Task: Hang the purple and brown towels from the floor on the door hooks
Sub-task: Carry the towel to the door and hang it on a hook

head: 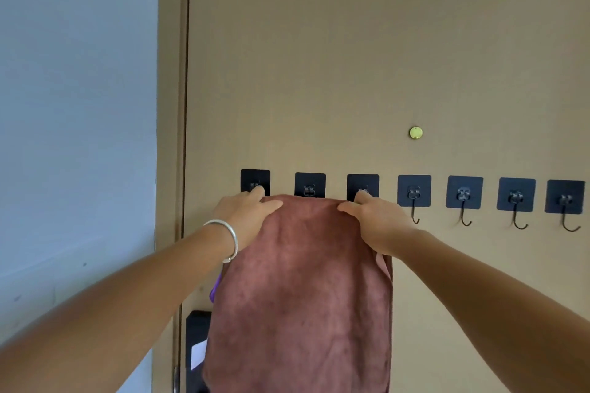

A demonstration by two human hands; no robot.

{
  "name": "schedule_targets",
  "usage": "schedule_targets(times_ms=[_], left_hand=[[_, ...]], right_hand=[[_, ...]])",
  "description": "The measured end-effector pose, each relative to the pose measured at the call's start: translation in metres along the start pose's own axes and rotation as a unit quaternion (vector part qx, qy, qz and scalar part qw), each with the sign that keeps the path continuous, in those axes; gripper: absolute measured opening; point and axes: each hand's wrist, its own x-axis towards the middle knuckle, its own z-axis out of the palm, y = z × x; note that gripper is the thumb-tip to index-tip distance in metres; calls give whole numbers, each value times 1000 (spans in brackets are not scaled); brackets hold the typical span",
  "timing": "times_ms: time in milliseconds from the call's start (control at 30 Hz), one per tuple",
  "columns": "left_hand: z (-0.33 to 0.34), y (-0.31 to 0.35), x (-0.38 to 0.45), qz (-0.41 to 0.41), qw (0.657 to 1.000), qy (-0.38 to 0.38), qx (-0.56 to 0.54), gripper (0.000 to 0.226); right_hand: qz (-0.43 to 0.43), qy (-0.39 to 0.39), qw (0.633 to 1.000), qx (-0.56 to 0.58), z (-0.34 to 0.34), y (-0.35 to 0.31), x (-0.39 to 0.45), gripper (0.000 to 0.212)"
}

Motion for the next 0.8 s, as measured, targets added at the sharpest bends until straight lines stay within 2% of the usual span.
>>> schedule_targets(times_ms=[167, 300, 400, 567, 667, 800], left_hand=[[9, 16, 21, -5, 994, -49, 97, 43], [32, 33, 19, -16, 992, -66, 110, 36], [48, 47, 12, -28, 991, -94, 92, 35], [62, 66, -5, -30, 990, -140, -11, 36], [64, 70, -16, -36, 974, -208, -81, 41], [51, 58, -12, 24, 963, -269, 2, 35]], right_hand=[[28, -10, 998, -63, 6, -22, 12, 39], [54, -4, 998, -40, 26, -44, 17, 34], [45, -26, 998, -43, 45, -58, 13, 31], [49, -62, 997, -3, 70, -81, 0, 28], [59, -80, 995, 19, 75, -83, -5, 38], [34, -77, 996, -39, 78, -70, -12, 37]])
